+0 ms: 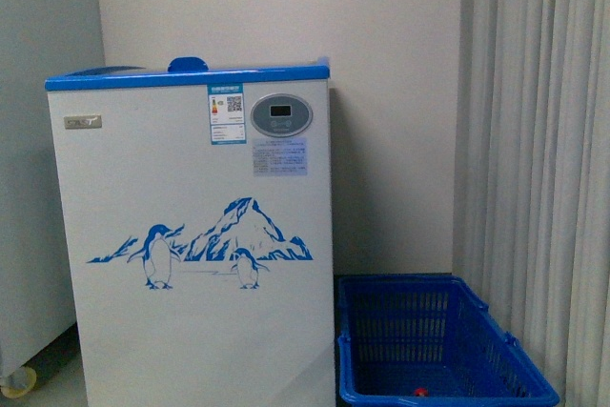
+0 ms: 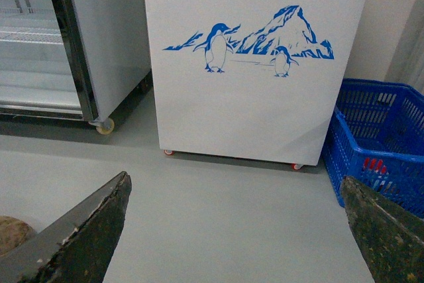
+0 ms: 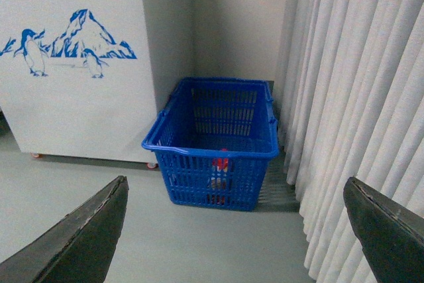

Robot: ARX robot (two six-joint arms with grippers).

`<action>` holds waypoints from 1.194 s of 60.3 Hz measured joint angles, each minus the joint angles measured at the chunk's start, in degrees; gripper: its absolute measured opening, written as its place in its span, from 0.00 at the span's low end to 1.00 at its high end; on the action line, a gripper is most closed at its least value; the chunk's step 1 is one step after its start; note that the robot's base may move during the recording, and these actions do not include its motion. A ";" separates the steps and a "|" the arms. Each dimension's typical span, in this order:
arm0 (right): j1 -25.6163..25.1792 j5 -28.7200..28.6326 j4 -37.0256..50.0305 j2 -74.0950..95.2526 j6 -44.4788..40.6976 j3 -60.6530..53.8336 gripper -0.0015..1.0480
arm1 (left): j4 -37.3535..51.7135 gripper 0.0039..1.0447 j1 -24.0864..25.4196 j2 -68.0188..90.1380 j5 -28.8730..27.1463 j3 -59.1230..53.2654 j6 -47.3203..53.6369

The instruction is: Put drink in fridge

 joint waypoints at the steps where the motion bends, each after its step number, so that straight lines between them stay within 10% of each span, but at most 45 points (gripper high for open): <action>1: 0.00 0.02 -0.02 -0.02 0.00 0.00 0.93 | 0.00 0.92 0.00 0.00 0.00 0.00 0.00; 72: 0.00 0.00 -0.02 -0.04 0.00 0.00 0.93 | 0.00 0.92 0.00 0.00 0.00 0.00 0.00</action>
